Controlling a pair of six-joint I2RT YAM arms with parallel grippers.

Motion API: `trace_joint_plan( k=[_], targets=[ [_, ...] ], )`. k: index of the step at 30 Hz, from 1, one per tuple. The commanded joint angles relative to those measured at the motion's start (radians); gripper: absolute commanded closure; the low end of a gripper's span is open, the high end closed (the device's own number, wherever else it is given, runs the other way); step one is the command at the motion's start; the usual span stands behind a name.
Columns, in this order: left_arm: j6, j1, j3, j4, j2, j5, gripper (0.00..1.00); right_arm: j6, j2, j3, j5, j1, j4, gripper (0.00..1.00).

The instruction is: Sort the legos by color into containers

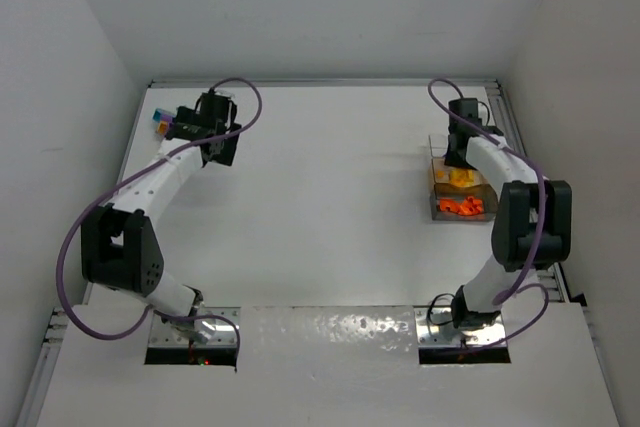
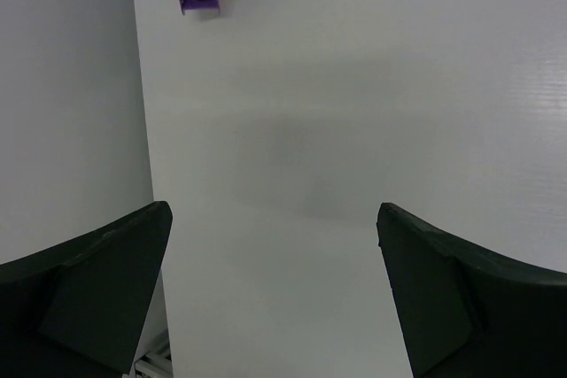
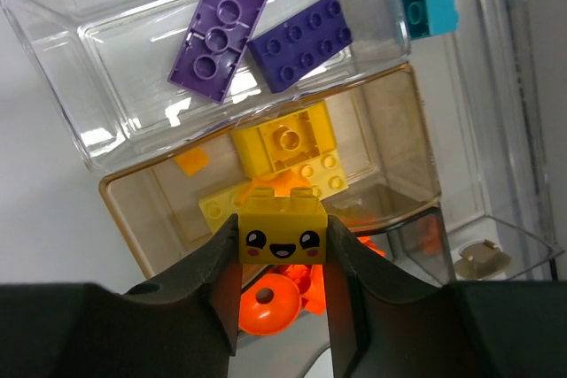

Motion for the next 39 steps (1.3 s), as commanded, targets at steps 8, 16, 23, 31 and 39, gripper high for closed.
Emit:
trace_joint_plan(
  k=[8,16,23,31,39],
  targets=[
    [-0.032,0.016,0.020,0.055,-0.032,-0.040,0.00,0.046,0.064,0.044,-0.042,-0.001,-0.015,0.84],
    [-0.028,0.016,0.031,0.044,-0.021,-0.035,0.00,0.007,0.049,0.058,-0.010,-0.003,-0.024,0.40],
    [-0.028,0.016,0.051,0.034,-0.015,-0.026,0.00,-0.039,0.013,0.073,-0.005,-0.001,-0.019,0.43],
    [-0.016,0.021,0.109,0.035,0.020,-0.004,0.00,-0.245,-0.118,0.112,0.091,0.185,0.082,1.00],
    [0.006,0.235,0.402,-0.066,0.231,0.343,0.60,-0.126,-0.180,0.078,-0.148,0.377,0.229,0.63]
  ],
)
